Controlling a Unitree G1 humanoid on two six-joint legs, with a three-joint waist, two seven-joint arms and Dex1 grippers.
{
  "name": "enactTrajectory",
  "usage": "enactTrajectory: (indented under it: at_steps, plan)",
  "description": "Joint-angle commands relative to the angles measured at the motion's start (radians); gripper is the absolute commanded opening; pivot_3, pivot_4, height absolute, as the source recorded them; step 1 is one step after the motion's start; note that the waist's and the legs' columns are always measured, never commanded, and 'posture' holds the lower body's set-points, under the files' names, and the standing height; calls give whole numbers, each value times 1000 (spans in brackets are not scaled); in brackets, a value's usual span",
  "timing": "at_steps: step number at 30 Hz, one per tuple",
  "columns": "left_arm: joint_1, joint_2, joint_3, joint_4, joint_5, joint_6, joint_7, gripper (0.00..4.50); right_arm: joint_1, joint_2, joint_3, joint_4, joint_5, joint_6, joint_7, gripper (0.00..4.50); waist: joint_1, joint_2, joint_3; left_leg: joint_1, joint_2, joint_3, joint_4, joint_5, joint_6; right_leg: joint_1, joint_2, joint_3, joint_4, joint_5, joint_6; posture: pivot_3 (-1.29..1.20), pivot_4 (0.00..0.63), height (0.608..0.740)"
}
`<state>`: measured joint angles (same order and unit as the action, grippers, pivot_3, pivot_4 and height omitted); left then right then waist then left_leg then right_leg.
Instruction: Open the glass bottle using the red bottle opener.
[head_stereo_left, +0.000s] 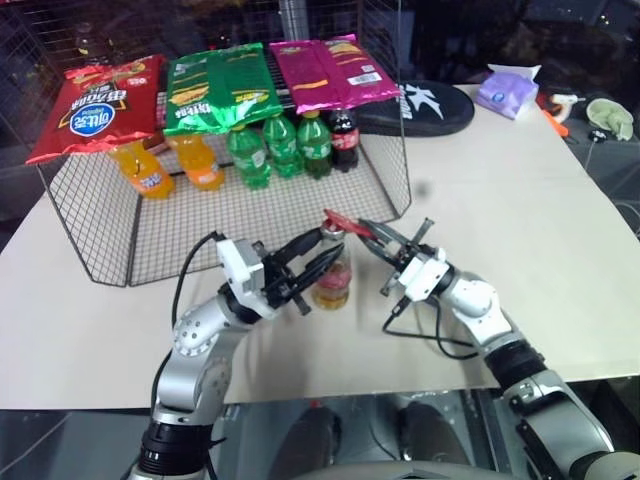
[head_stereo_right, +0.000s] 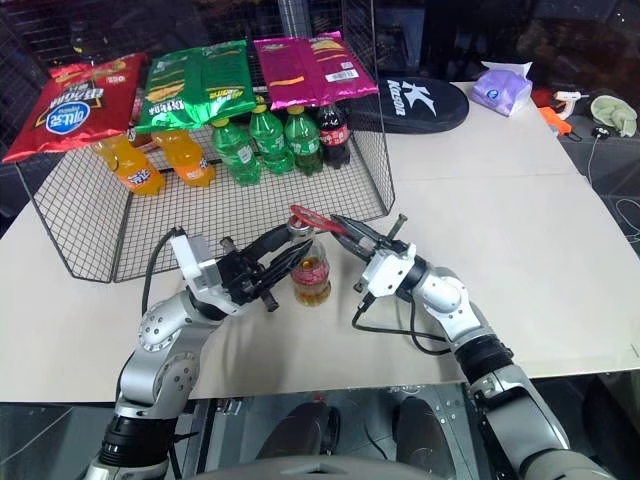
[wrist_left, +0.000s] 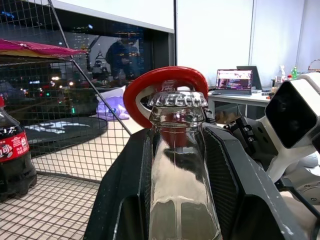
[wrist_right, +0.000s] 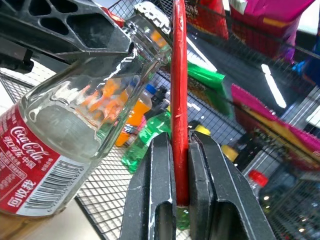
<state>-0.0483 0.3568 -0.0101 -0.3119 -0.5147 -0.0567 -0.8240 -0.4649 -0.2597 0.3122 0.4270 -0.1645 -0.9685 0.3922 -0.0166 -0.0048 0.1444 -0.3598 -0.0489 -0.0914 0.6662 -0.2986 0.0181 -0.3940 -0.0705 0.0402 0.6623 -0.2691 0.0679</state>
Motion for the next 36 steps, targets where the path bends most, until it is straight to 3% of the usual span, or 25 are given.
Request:
enactTrajectory:
  at_steps: [1,19,28,36]
  plan:
    - [15,13,-21,35,34,25,-2,1087,-4,9,25,2,-49,-46,-3,0,0,0,0,0,0,0,0,0,0,0,0,0,0,0,0,0,150,740]
    - [15,11,-21,35,36,32,-5,1087,-97,4,91,86,-214,-151,-2,0,-1,0,0,1,0,0,0,0,0,0,0,0,0,0,0,0,150,740]
    - [5,11,-24,47,36,31,-11,1087,-256,-127,55,182,-427,-226,-146,0,0,1,-1,2,0,0,0,0,0,1,0,0,0,0,0,0,150,740]
    - [0,10,-31,59,37,24,-8,1087,-395,-229,15,232,-517,-251,-282,0,-1,1,-1,1,0,0,0,0,0,1,0,0,0,0,0,0,150,740]
